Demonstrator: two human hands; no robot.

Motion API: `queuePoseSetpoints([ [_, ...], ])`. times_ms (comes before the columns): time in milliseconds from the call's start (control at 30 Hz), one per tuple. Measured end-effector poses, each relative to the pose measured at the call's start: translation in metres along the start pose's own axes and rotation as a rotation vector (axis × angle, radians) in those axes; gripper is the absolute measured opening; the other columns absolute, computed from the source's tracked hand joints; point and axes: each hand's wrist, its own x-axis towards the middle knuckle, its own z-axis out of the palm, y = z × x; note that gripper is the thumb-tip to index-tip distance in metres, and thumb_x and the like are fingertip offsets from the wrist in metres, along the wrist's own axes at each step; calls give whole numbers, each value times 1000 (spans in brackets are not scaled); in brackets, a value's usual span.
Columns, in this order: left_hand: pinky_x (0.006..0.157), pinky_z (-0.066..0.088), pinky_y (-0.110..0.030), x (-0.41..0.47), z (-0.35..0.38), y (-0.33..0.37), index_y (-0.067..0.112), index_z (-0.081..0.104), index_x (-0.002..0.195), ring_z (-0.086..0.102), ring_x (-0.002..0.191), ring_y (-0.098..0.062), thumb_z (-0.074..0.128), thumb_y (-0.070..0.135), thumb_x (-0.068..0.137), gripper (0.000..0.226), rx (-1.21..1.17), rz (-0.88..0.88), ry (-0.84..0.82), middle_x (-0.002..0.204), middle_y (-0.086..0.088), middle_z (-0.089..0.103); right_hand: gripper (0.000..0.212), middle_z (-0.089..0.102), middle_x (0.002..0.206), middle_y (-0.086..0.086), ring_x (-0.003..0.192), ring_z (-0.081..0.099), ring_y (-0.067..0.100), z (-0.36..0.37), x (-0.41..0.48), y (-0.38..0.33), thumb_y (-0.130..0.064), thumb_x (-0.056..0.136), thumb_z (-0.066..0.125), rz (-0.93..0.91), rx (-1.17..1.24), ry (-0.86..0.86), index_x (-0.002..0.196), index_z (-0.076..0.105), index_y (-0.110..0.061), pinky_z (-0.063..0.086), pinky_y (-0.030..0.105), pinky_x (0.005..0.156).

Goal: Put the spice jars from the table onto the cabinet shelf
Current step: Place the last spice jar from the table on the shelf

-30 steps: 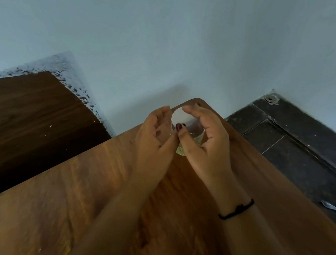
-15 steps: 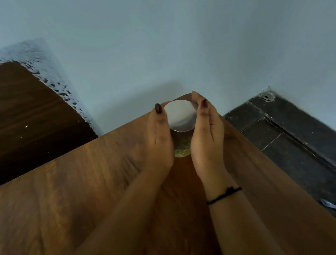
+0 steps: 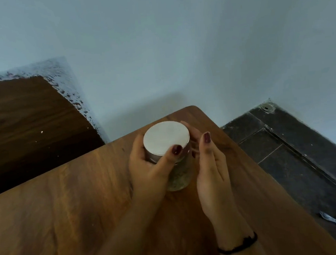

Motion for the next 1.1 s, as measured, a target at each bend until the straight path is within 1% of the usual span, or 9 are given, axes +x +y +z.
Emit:
queuePoseSetpoints([
  [67, 70, 54, -13, 4, -10, 28, 31, 61, 105, 69, 93, 3, 67, 93, 37, 92, -73, -12, -2, 95, 24, 73, 41, 71, 114, -14, 108, 67, 6, 7, -6, -17, -58, 87, 41, -35, -3, -75, 112, 65, -37, 56, 21, 82],
  [167, 77, 59, -30, 12, -24, 76, 19, 65, 114, 73, 97, -18, 66, 95, 31, 112, -115, -43, -69, 102, 1, 77, 35, 68, 124, -7, 116, 64, 13, 21, -11, -48, -39, 98, 39, -88, 78, -136, 122, 63, -31, 55, 30, 90],
  [333, 100, 50, -59, 13, -43, 164, 20, 71, 114, 69, 109, -34, 66, 92, 45, 100, -168, 51, -184, 113, -13, 73, 38, 59, 136, -2, 122, 60, 17, 54, -24, -114, -23, 102, 47, -278, -4, -243, 140, 51, -24, 56, 37, 91],
  [533, 89, 59, -47, 1, -71, 256, 30, 78, 101, 74, 100, -30, 66, 93, 38, 89, -217, 73, -265, 108, -11, 76, 54, 56, 140, 0, 126, 56, 24, 90, -38, -181, -45, 88, 57, -437, -125, -256, 139, 51, -30, 50, 53, 97],
  [633, 91, 57, -48, -5, -85, 298, 18, 75, 109, 73, 100, -34, 63, 90, 53, 92, -187, 91, -244, 108, -16, 75, 57, 62, 132, -1, 120, 61, 22, 108, -48, -209, -48, 84, 59, -449, -106, -314, 138, 52, -30, 55, 48, 91],
  [733, 89, 58, -43, -13, -97, 334, 18, 78, 99, 74, 96, -32, 48, 77, 74, 71, -158, 102, -223, 103, -15, 76, 61, 62, 131, -5, 120, 61, 15, 126, -59, -232, -46, 82, 60, -490, -89, -345, 140, 49, -29, 56, 36, 90],
  [833, 85, 60, -38, -23, -110, 361, 24, 80, 92, 74, 91, -29, 43, 68, 79, 58, -144, 110, -247, 98, -13, 77, 70, 59, 134, -5, 121, 60, 12, 141, -71, -253, -48, 79, 61, -516, -84, -359, 144, 41, -32, 53, 28, 92],
  [967, 84, 59, -39, -38, -126, 386, 16, 76, 103, 73, 94, -31, 53, 68, 78, 62, -196, 63, -284, 105, -18, 75, 72, 60, 131, -8, 118, 61, 10, 155, -86, -274, -50, 76, 63, -523, -108, -394, 143, 39, -35, 53, 27, 92],
  [1100, 81, 60, -37, -54, -143, 400, 17, 79, 96, 73, 93, -30, 53, 70, 73, 64, -246, 26, -260, 104, -18, 75, 65, 60, 127, -10, 115, 61, 5, 163, -97, -283, -47, 83, 62, -471, -134, -460, 143, 39, -35, 53, 21, 88],
])
